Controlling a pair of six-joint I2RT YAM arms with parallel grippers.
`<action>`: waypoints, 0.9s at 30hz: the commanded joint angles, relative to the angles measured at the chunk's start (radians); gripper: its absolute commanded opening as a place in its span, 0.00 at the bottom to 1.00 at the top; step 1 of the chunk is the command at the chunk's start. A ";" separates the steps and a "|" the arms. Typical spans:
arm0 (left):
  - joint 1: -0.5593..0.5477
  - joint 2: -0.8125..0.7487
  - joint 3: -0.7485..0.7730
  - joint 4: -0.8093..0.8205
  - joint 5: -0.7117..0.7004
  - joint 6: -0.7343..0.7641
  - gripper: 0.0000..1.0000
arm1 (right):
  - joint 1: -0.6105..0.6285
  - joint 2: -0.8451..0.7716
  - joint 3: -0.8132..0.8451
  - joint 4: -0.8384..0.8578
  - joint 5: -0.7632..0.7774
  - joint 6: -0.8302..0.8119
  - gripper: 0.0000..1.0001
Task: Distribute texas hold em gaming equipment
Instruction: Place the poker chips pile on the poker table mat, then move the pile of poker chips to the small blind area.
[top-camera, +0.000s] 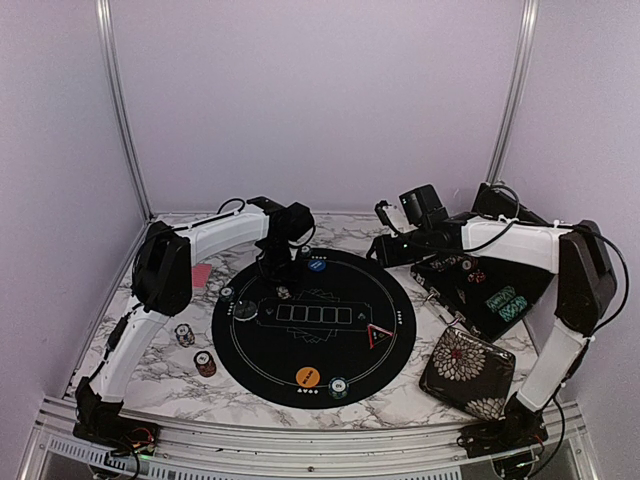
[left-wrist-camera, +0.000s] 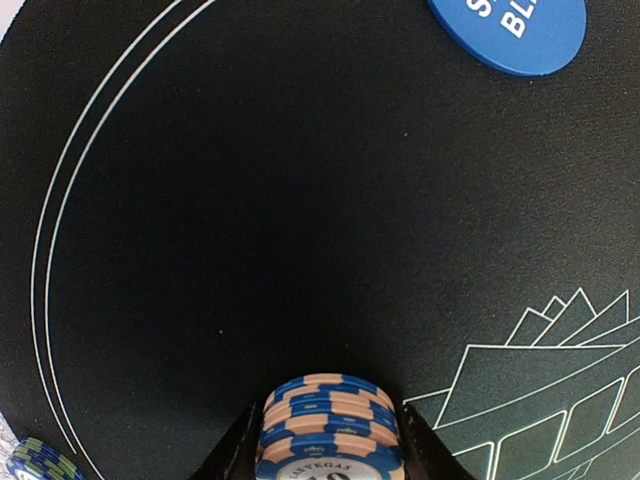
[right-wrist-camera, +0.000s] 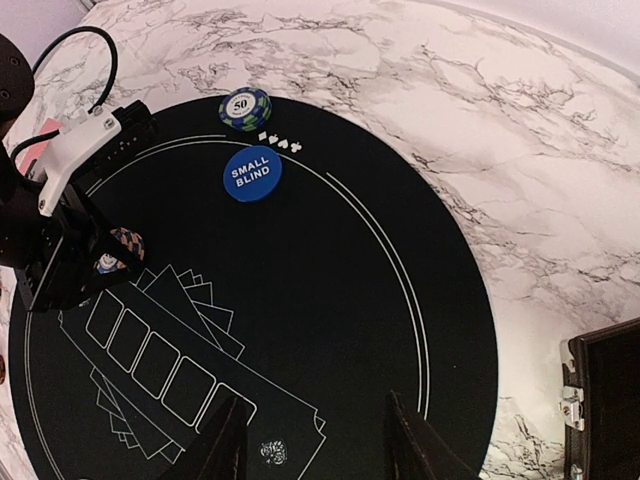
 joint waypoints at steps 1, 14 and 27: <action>-0.004 0.031 0.024 -0.040 -0.016 -0.011 0.44 | -0.011 0.010 0.041 -0.011 -0.005 -0.012 0.44; -0.004 0.049 0.070 -0.038 -0.012 -0.007 0.58 | -0.010 0.007 0.041 -0.017 0.004 -0.013 0.44; 0.032 -0.105 0.097 0.009 -0.022 0.002 0.87 | 0.013 0.042 0.066 -0.046 0.043 -0.024 0.44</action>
